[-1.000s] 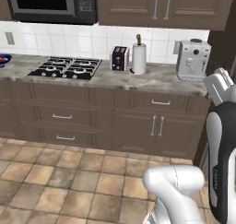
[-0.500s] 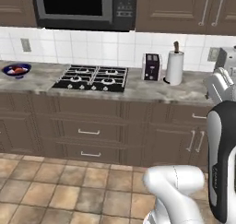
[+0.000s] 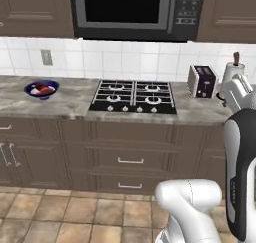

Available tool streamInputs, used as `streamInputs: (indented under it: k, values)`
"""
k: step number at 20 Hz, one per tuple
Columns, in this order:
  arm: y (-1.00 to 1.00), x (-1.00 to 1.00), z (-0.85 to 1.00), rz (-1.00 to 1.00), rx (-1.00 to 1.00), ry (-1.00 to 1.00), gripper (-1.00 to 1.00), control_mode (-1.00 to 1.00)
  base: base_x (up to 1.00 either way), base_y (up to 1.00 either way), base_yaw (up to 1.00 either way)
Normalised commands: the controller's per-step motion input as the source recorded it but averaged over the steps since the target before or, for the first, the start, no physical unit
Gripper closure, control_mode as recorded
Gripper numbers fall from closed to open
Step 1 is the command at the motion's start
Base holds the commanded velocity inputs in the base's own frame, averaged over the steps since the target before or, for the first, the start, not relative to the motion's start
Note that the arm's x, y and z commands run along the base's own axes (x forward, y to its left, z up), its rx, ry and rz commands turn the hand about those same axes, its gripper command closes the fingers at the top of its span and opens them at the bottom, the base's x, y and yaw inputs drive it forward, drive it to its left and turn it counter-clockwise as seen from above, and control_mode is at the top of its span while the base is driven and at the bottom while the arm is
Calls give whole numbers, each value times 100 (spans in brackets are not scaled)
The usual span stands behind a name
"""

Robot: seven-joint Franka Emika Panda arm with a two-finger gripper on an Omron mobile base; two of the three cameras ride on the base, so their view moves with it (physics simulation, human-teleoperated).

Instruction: Place the bowl with the lime and sweet potato on the top shelf of the fridge. Place the bowl with the steaks on the second highest shelf of the fridge.

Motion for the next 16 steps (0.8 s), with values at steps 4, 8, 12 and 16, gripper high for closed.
streamInputs:
  k: [4, 8, 12, 16]
  values:
    - [0, 0, 0, 0, 0, 0, -100, 100, 54, 100, -20]
    - [0, 0, 0, 0, 0, 0, -100, 100, 42, 100, -28]
    - [0, 0, 0, 0, 0, 0, -100, 100, 48, 100, -35]
    - [0, 0, 0, 0, 0, 0, -100, 100, 65, 100, -39]
